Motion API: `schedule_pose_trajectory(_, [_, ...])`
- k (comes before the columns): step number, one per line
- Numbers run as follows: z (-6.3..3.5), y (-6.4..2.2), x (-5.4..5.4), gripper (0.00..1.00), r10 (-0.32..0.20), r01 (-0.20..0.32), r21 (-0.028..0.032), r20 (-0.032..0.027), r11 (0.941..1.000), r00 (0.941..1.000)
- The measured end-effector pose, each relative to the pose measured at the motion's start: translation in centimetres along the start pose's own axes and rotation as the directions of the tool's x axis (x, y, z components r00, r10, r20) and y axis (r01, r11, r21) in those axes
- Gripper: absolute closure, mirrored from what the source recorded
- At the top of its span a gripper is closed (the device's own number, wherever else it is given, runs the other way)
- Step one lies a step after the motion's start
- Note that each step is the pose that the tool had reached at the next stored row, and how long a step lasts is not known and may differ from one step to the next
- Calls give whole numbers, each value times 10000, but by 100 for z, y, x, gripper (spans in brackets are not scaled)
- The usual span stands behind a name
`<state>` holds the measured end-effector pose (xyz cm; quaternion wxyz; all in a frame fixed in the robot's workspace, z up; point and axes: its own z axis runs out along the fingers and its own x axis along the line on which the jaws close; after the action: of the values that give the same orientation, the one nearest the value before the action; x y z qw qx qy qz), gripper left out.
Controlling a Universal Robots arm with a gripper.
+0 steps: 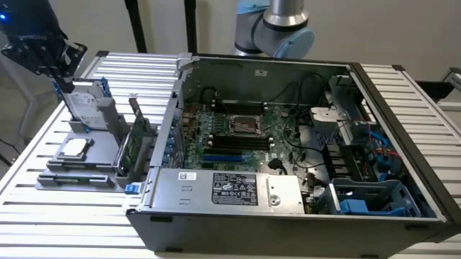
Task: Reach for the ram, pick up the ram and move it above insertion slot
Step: 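Reach for the ram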
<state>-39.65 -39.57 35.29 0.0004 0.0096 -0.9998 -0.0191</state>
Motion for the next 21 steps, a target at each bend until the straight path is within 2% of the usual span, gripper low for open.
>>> schedule_pose_trajectory(13, [-1, -22, 1, 89, 2, -2, 1, 0, 10000, 10000])
schedule_pose_trajectory(15, [-3, -79, 2, 89, 2, -2, 0, 0, 10000, 10000])
schedule_pose_trajectory(21, [-15, -351, 7, 89, 3, -3, 0, -2, 10000, 10000])
